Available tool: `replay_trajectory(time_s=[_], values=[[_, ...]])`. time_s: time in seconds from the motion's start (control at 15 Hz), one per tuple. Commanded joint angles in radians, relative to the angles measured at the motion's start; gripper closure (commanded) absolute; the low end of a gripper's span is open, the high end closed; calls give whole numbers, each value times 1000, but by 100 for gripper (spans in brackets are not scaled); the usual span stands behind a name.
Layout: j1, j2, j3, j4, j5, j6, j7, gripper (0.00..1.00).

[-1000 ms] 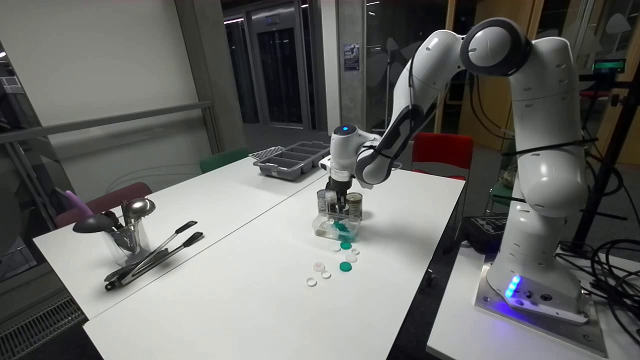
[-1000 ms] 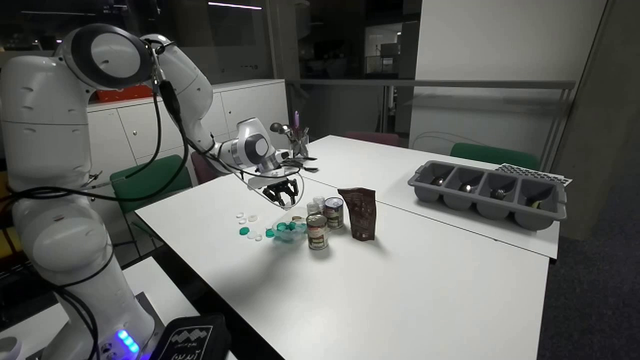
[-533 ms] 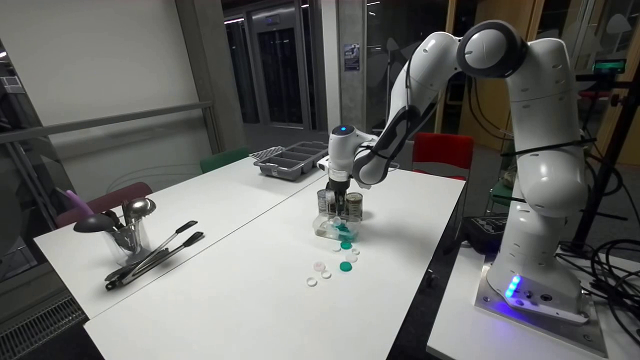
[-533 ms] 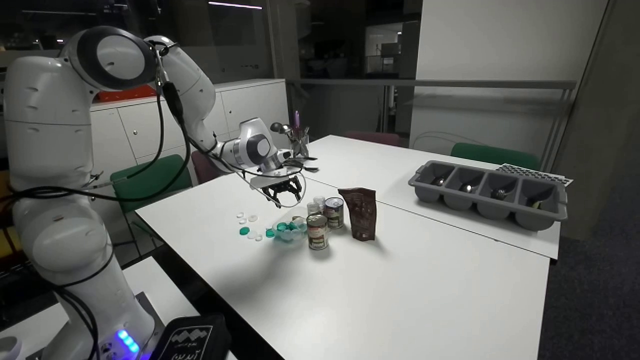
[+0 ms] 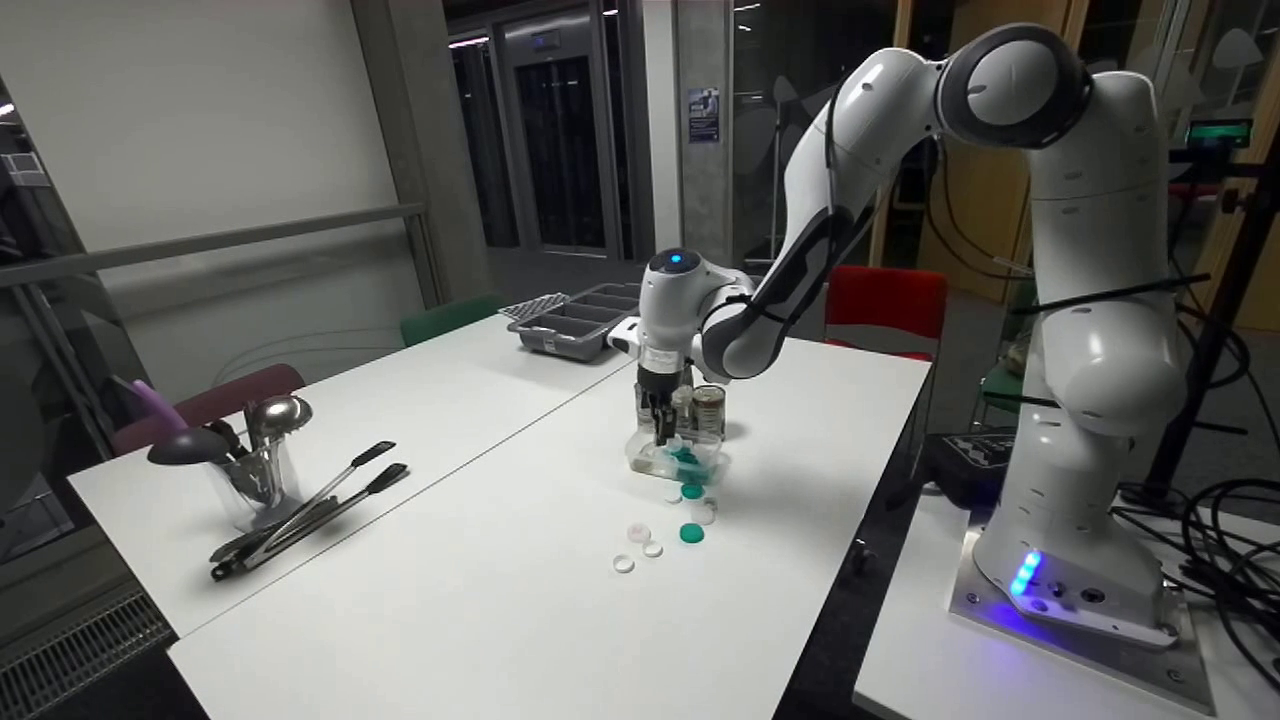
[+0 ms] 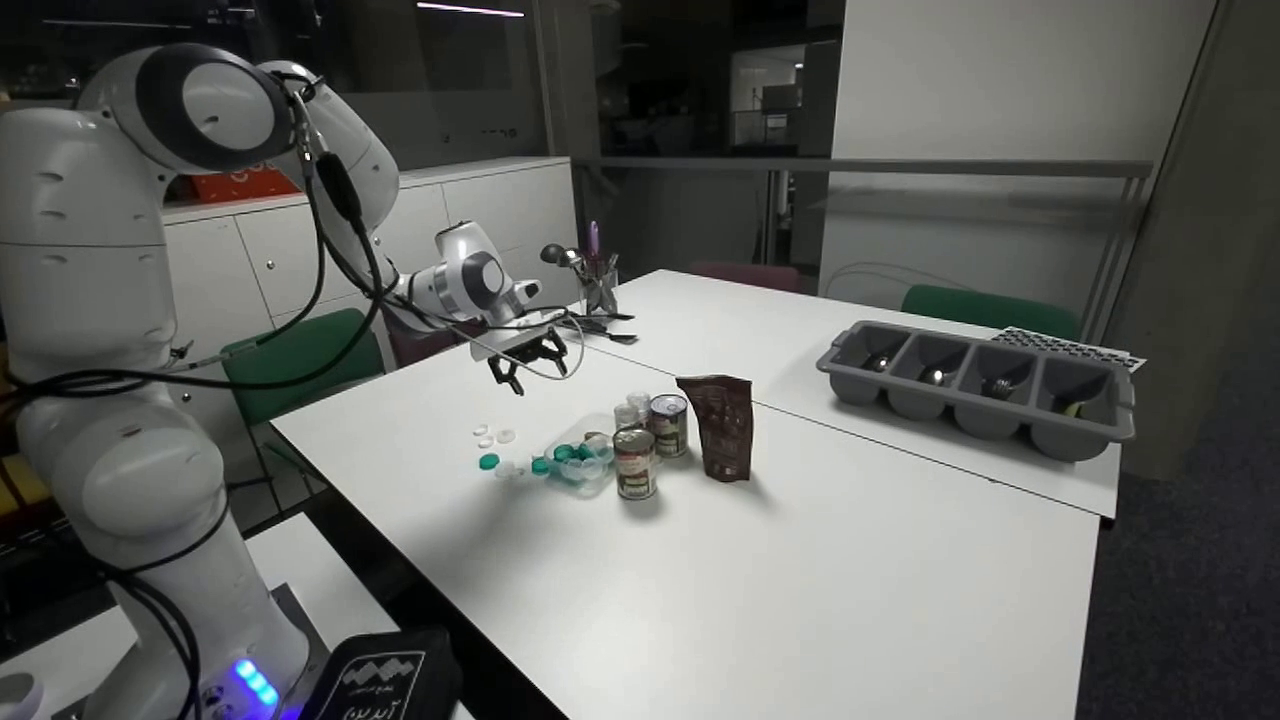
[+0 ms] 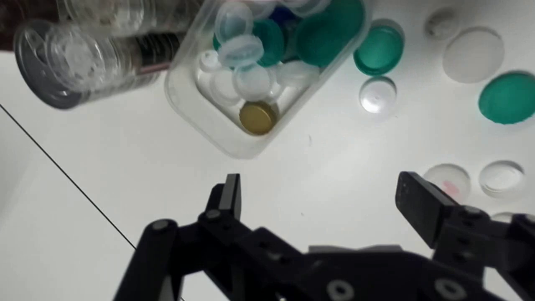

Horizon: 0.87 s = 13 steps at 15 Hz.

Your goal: Pick up the white object on the table and put it in the bowl

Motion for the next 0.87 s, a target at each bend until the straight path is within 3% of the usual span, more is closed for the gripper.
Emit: replay_trajectory(time_s=[0.0, 0.33, 0.4, 0.8], values=[[-40, -97, 125, -96, 202, 60, -225, 0], [-217, -12, 457, -23, 657, -19, -595, 0], [-99, -41, 327, -50, 562, 11, -479, 0], [-83, -28, 314, -47, 581, 9, -493, 0]])
